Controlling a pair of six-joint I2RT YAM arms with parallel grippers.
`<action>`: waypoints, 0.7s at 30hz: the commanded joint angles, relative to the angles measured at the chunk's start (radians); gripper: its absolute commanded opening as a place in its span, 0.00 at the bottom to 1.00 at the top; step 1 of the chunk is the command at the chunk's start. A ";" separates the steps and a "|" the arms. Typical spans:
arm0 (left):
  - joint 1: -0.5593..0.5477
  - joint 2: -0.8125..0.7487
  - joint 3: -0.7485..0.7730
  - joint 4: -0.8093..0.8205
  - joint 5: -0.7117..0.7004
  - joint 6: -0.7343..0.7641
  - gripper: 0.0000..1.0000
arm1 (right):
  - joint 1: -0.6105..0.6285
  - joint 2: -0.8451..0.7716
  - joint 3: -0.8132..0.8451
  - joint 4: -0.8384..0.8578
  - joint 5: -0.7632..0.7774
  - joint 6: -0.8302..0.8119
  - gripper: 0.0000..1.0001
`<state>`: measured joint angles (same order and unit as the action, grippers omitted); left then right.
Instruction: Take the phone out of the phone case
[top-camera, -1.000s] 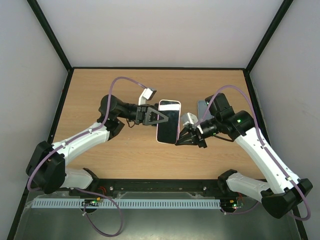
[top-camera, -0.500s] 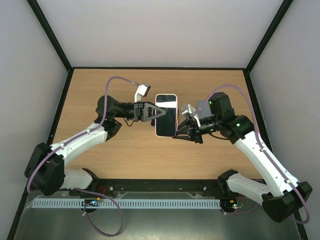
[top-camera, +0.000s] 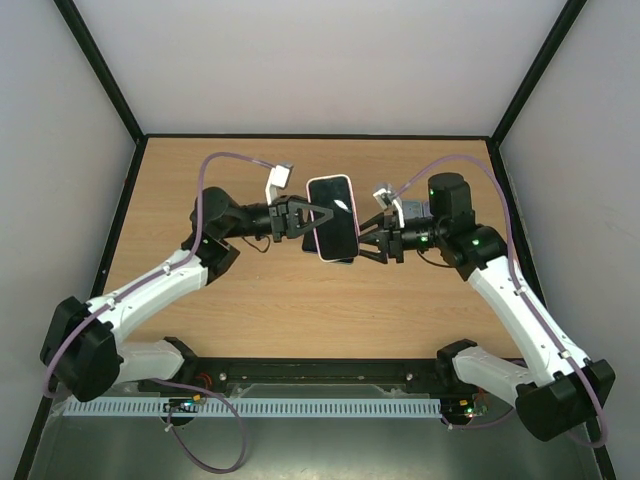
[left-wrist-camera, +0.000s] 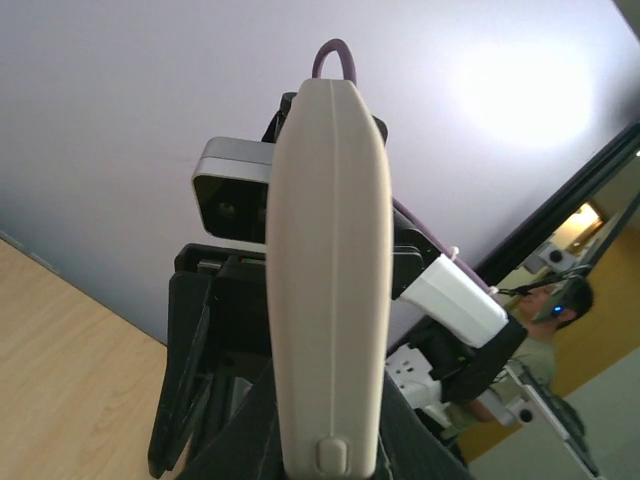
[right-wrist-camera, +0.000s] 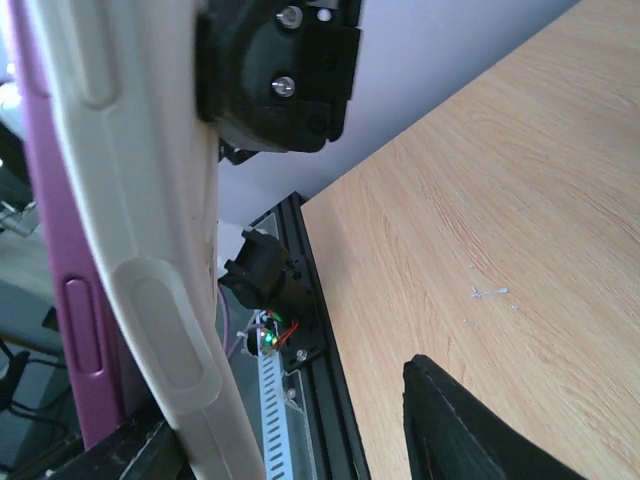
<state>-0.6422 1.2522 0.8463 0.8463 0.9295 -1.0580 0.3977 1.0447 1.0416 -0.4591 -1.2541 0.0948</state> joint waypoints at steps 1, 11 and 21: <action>-0.114 -0.002 0.023 -0.289 0.155 0.162 0.03 | -0.027 0.027 0.038 0.273 0.144 0.146 0.48; -0.114 0.046 0.017 -0.431 0.122 0.259 0.03 | -0.040 0.005 0.112 0.266 0.189 0.214 0.65; -0.110 0.062 -0.010 -0.396 0.117 0.241 0.03 | -0.052 0.034 0.111 0.342 0.114 0.284 0.35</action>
<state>-0.6613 1.2640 0.8948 0.6285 0.8730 -0.8253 0.3527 1.0698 1.0744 -0.4400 -1.1790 0.2424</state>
